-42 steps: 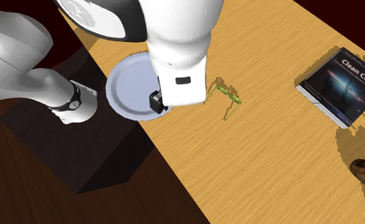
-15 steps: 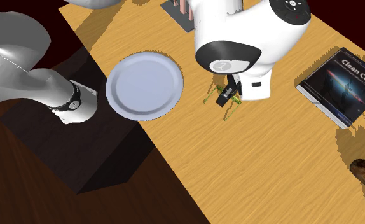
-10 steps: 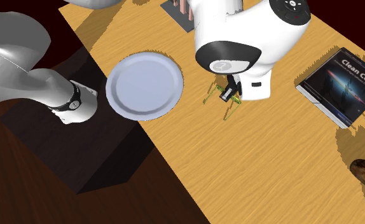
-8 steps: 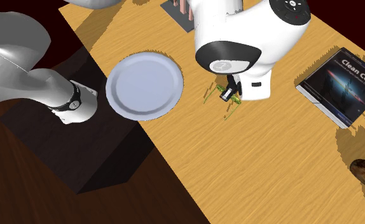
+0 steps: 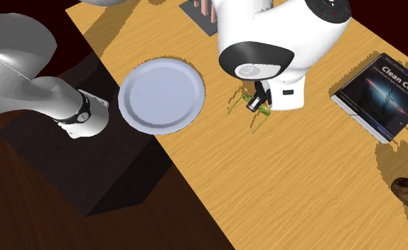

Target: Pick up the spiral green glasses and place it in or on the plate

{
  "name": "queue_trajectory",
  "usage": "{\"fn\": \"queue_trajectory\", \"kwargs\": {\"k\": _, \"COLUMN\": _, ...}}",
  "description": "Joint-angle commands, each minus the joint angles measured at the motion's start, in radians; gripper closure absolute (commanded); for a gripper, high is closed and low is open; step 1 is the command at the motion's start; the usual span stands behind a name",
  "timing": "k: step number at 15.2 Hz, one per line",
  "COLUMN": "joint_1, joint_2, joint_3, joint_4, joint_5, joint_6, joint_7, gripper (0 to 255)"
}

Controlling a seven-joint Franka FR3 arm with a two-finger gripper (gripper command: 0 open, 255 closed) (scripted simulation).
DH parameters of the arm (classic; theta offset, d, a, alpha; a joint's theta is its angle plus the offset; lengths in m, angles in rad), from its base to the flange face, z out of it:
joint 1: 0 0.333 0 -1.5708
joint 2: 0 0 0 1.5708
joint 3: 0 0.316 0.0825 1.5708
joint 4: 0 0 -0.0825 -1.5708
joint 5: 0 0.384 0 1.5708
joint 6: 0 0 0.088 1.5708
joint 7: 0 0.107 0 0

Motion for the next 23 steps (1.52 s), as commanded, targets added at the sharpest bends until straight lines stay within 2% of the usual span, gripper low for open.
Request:
{"fn": "queue_trajectory", "kwargs": {"k": 1, "joint_1": -0.004, "joint_2": -0.014, "joint_3": 0.003, "joint_4": 0.006, "joint_5": 0.007, "joint_6": -0.020, "joint_7": -0.005, "gripper": 255}}
{"fn": "queue_trajectory", "kwargs": {"k": 15, "joint_1": -0.018, "joint_2": -0.101, "joint_3": 0.019, "joint_4": 0.085, "joint_5": 0.051, "joint_6": -0.178, "joint_7": -0.025, "gripper": 255}}
{"fn": "queue_trajectory", "kwargs": {"k": 19, "joint_1": -0.040, "joint_2": -0.268, "joint_3": 0.038, "joint_4": -0.110, "joint_5": 0.135, "joint_6": -0.135, "joint_7": -0.061, "gripper": 255}}
{"fn": "queue_trajectory", "kwargs": {"k": 23, "joint_1": -0.036, "joint_2": -0.438, "joint_3": 0.042, "joint_4": -0.283, "joint_5": 0.228, "joint_6": -0.117, "joint_7": -0.106, "gripper": 255}}
